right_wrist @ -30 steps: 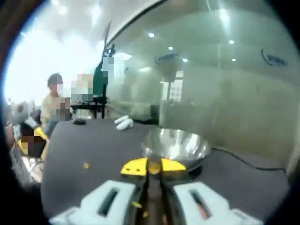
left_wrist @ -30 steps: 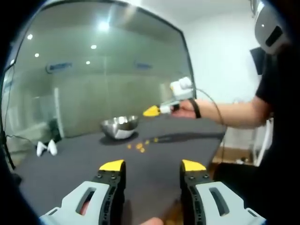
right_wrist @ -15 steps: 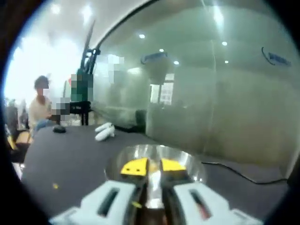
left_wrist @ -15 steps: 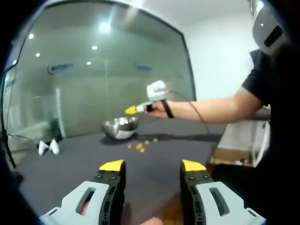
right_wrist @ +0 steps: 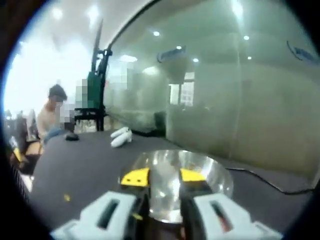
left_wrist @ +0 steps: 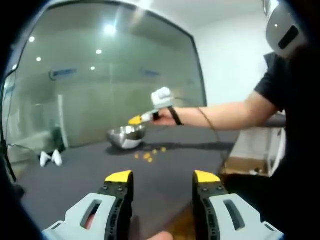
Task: Pick up the QQ candy scattered on the table and place it into the stainless steel bowl on the table
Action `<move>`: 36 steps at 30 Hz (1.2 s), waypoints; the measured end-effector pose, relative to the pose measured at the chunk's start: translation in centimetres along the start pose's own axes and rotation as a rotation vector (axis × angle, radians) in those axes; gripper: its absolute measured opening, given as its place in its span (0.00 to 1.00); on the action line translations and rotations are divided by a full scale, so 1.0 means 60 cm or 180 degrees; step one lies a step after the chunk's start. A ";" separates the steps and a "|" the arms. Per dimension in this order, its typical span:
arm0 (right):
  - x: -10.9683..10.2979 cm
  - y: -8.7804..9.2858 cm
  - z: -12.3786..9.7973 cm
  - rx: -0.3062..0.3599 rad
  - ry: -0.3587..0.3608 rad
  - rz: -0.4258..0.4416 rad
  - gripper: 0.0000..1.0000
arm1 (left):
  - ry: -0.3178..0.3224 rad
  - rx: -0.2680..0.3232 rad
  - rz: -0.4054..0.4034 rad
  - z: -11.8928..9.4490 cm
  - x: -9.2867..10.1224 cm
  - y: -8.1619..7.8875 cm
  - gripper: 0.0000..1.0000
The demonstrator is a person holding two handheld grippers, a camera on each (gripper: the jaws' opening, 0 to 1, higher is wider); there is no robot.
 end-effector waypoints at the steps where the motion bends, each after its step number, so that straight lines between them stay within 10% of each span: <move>1: 0.008 -0.004 -0.002 0.0016 0.0004 0.0018 0.22 | 0.0005 0.0000 0.0001 0.001 0.000 0.000 0.48; 9: -0.039 0.043 -0.130 0.0255 -0.0490 0.0103 0.21 | 0.0043 0.0032 0.0018 0.000 -0.002 -0.004 0.48; 20: -0.087 0.165 -0.329 -0.0070 -0.0121 0.0120 0.26 | 0.0194 0.0078 0.0051 0.015 0.001 -0.010 0.48; 36: -0.059 0.204 -0.326 -0.0197 -0.0040 0.0132 0.26 | 0.0222 0.0072 0.0035 0.022 -0.002 -0.003 0.48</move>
Point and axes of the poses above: the point that each gripper's makers call its tool centre point, and the gripper's own axes: z roughly forward along the fingers, x roughly to its right, y roughly out of its underside, the point moved 10 cm from there along -z, roughly backward along the fingers, and after that the axes turned 15 degrees about z, right-handed, at the moved point
